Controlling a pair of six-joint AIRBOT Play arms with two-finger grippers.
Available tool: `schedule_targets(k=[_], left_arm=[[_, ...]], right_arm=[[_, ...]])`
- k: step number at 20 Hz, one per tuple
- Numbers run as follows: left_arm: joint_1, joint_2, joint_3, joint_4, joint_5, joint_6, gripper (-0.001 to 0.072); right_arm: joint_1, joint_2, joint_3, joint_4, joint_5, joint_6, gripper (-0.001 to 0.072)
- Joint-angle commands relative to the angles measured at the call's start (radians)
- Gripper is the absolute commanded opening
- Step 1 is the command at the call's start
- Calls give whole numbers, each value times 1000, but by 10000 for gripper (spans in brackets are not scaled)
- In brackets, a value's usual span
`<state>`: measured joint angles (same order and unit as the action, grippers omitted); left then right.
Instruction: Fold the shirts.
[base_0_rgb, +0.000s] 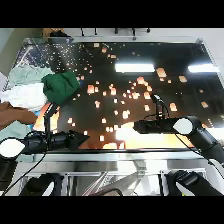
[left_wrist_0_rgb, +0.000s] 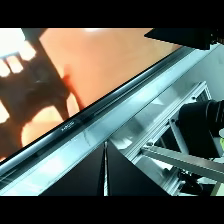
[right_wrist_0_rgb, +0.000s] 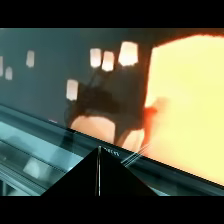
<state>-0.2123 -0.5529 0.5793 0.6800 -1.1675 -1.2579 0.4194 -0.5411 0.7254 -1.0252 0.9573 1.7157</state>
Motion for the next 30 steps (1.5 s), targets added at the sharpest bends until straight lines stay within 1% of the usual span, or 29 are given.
schedule_targets(k=[1,15,18,19,20,21,22,23,24,25,26,28,29,30], left_arm=[[-1,-1,0,0,0,0,16],[-1,-1,0,0,7,1,16],[2,-2,0,27,224,5,17],[14,-11,8,87,346,5,17],[49,-47,39,180,456,0,17],[103,-96,77,237,522,0,17],[179,-163,123,253,564,0,17],[262,-233,168,245,570,1,19],[340,-308,214,236,557,5,102],[416,-396,264,233,539,11,585],[481,-491,316,200,507,-1,697],[562,-681,413,135,431,28,696],[578,-780,460,137,416,36,696],[583,-869,500,136,416,38,714]], right_arm=[[1,0,0,0,0,0,21],[1,0,0,0,0,0,21],[1,-1,0,0,-16,0,21],[1,-3,0,0,-15,0,22],[0,-6,0,1,-16,0,21],[0,-10,0,-2,-19,0,22],[-1,-15,0,-10,-36,0,23],[-3,-21,0,-21,-56,0,86],[-8,-30,0,-25,-75,1,307],[-19,-40,0,-27,-92,1,475],[-29,-49,0,-28,-105,0,501],[-53,-65,0,-30,-112,0,501],[-66,-71,0,-30,-112,0,502],[-77,-76,0,-30,-112,0,502]])
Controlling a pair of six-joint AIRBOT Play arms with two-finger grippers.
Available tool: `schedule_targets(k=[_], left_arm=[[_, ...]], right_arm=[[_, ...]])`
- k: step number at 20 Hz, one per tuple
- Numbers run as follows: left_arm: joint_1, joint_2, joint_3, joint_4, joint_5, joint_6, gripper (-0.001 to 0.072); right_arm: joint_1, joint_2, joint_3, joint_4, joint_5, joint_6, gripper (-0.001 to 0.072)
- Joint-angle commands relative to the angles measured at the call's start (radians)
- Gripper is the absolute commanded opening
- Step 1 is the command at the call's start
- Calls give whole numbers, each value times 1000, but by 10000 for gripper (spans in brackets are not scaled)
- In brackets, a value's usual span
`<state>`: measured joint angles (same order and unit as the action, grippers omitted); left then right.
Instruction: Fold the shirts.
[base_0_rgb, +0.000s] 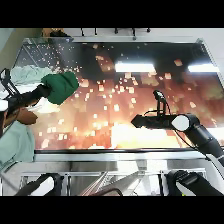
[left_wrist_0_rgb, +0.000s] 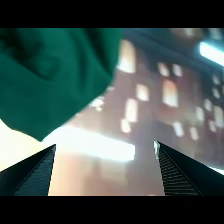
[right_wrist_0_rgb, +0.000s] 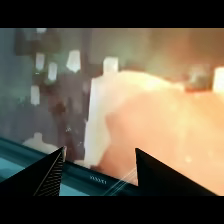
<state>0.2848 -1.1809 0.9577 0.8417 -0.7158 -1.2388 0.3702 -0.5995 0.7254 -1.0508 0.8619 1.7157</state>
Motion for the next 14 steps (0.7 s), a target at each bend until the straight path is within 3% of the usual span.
schedule_targets(k=[1,4,8,9,10,11,14], left_arm=[[86,-333,164,-26,-37,19,713],[86,-537,284,-25,-80,18,713],[85,-679,439,-29,-124,18,711],[85,-697,480,-46,-153,16,540],[85,-707,517,-66,-194,18,223],[85,-708,555,-87,-242,29,11],[67,-667,676,-111,-379,26,16]], right_arm=[[-39,-20,0,-5,-17,0,503],[-58,-21,0,-4,-17,1,503],[-58,-21,0,-4,-16,0,502],[-58,-21,0,-4,-16,0,501],[-58,-21,0,-3,-16,0,501],[-58,-21,0,-3,-16,0,501],[-58,-21,0,-1,-16,0,501]])
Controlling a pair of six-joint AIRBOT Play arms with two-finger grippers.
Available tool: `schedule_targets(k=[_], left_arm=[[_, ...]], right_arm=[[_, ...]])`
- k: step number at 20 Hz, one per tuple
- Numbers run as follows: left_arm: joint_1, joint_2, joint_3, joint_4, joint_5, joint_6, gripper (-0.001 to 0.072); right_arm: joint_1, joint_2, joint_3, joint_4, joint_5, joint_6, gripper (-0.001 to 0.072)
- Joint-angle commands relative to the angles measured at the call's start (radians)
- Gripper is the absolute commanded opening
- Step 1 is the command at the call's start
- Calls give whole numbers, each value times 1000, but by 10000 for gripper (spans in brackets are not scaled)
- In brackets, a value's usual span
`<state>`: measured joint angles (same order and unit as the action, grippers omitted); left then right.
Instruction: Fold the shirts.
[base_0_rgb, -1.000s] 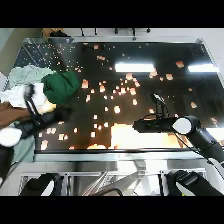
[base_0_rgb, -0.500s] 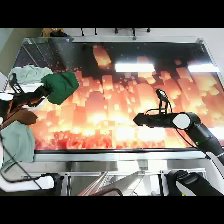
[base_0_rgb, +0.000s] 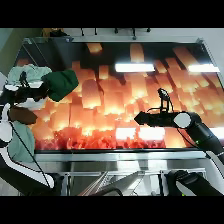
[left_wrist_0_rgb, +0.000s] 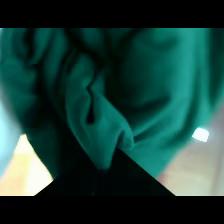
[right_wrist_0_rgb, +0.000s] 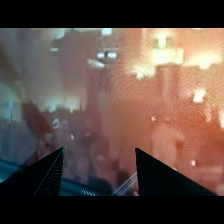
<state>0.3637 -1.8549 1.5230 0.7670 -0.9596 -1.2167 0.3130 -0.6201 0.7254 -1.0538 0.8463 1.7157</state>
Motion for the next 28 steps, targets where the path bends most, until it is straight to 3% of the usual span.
schedule_targets(k=[1,8,12,17,18,19,20,22,26,28], left_arm=[[-28,39,152,-37,-172,3,16],[-291,317,348,-32,-386,-47,16],[-517,448,203,-24,-352,-90,16],[-763,465,-38,-6,-270,-104,20],[-793,465,-78,31,-220,-102,109],[-814,465,-106,85,-179,-101,625],[-821,465,-119,133,-148,-115,674],[-802,466,-108,211,-150,-123,674],[-683,465,-89,364,-338,-206,674],[-631,468,-174,373,-371,-207,674]], right_arm=[[-1,-2,0,2,0,0,501],[-6,8,0,-1,37,-4,501],[-6,76,3,-28,89,-11,501],[-6,183,10,-115,184,6,502],[-6,194,10,-118,193,13,501],[-6,197,11,-118,195,17,502],[-6,197,12,-118,196,20,501],[-6,196,17,-119,194,21,501],[-80,183,66,-174,201,41,501],[-176,149,80,-174,222,-2,501]])
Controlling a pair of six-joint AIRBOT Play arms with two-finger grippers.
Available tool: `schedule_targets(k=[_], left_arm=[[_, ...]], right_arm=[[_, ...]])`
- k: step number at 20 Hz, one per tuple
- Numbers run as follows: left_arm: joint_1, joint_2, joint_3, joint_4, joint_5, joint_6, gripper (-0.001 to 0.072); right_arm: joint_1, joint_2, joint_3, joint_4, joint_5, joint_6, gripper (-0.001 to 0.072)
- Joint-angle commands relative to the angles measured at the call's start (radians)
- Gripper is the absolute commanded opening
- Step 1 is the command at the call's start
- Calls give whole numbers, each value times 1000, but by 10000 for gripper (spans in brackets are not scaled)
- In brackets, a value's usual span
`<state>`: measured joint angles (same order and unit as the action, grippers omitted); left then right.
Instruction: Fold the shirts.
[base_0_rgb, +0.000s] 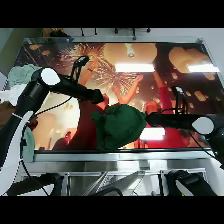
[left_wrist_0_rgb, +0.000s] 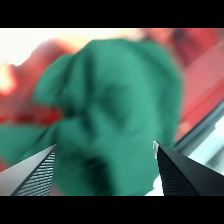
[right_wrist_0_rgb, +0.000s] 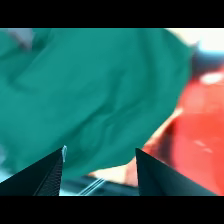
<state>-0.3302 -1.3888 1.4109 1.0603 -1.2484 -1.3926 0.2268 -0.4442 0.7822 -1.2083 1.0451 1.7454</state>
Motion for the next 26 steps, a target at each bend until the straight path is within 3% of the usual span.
schedule_targets(k=[1,4,8,15,16,17,18,19,20,21,23,26], left_arm=[[80,2,-123,74,-68,-30,673],[98,2,-339,34,121,-29,674],[98,-68,-459,-99,399,-13,673],[38,-295,-321,-145,357,31,658],[31,-298,-315,-145,359,31,474],[31,-295,-308,-145,360,31,245],[32,-290,-300,-145,358,32,139],[33,-276,-294,-145,358,32,98],[38,-261,-288,-145,357,32,64],[48,-241,-277,-145,351,32,16],[52,-194,-245,-144,328,32,16],[78,-85,-156,-145,276,29,14]], right_arm=[[-142,-60,23,-19,38,-61,501],[-279,-196,23,3,63,-140,501],[-418,-412,23,286,63,-345,501],[-398,-699,23,642,59,-679,501],[-389,-713,23,681,57,-711,501],[-383,-723,23,707,54,-729,500],[-376,-730,24,725,55,-730,499],[-371,-737,27,730,55,-739,486],[-366,-741,27,743,57,-774,312],[-361,-741,27,761,60,-800,203],[-362,-738,31,839,82,-871,21],[-367,-706,124,927,155,-908,19]])
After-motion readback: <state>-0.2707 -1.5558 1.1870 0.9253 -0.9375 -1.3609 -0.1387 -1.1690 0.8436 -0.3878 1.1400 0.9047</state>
